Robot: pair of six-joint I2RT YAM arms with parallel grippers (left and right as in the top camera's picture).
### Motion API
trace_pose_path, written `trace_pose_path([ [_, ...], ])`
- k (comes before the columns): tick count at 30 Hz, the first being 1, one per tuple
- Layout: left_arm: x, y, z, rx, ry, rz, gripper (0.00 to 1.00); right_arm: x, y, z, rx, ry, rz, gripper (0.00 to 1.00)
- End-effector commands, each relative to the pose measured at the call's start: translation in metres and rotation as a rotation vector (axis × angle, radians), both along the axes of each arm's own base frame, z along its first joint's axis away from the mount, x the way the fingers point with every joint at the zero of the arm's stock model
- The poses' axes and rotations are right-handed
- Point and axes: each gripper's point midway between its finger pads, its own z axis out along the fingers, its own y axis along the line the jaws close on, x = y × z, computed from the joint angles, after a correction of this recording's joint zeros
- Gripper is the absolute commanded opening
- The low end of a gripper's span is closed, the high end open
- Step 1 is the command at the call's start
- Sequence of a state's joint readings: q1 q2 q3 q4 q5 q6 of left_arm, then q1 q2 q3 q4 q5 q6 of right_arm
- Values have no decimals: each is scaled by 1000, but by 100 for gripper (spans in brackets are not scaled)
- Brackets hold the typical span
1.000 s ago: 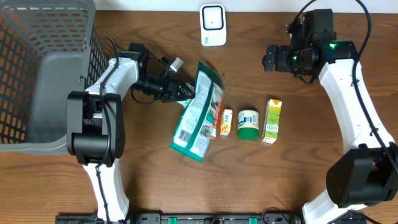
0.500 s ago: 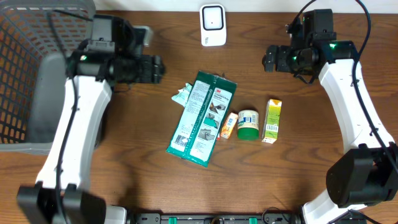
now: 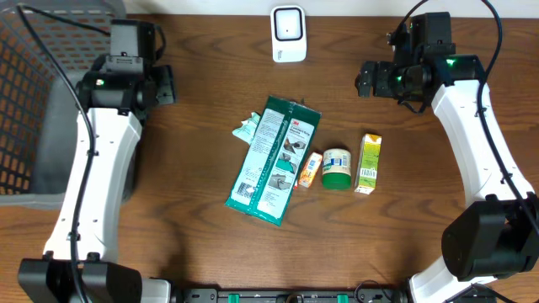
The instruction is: Scan the item barcode
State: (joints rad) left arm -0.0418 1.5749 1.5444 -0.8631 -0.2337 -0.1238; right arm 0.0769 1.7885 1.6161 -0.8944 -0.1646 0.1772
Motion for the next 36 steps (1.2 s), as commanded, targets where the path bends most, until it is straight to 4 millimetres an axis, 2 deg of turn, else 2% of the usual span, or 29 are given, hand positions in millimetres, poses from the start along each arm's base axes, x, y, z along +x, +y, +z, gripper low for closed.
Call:
trace_pose_path([
  [1, -3, 41, 4, 23, -24, 164, 73, 0, -1, 9, 10, -18, -9, 99],
  [4, -6, 52, 3, 12, -23, 191, 73, 0, -1, 9, 10, -18, -9, 99],
  [8, -3, 43, 0, -56, -22, 156, 73, 0, -1, 9, 10, -18, -9, 99],
  [16, 5, -27, -3, -401, -16, -76, 74, 0, -1, 9, 10, -18, -9, 99],
  [17, 4, -31, -3, -417, -12, -86, 74, 0, -1, 9, 10, -18, -9, 99],
  [18, 2, -32, -5, -425, -1, -88, 74, 0, -1, 9, 10, -18, -9, 99],
  [19, -1, -32, -6, -426, 10, -85, 84, 0, -1, 9, 10, -18, -9, 99],
  [20, -4, -32, -8, -427, 27, -82, 85, 0, -1, 9, 10, -18, -9, 99],
  [22, -11, -33, -13, -430, 61, -74, 85, 0, -1, 9, 10, -18, -9, 99],
  [36, -12, -33, -13, -431, 62, -74, 86, 0, -1, 9, 10, -18, -9, 99],
])
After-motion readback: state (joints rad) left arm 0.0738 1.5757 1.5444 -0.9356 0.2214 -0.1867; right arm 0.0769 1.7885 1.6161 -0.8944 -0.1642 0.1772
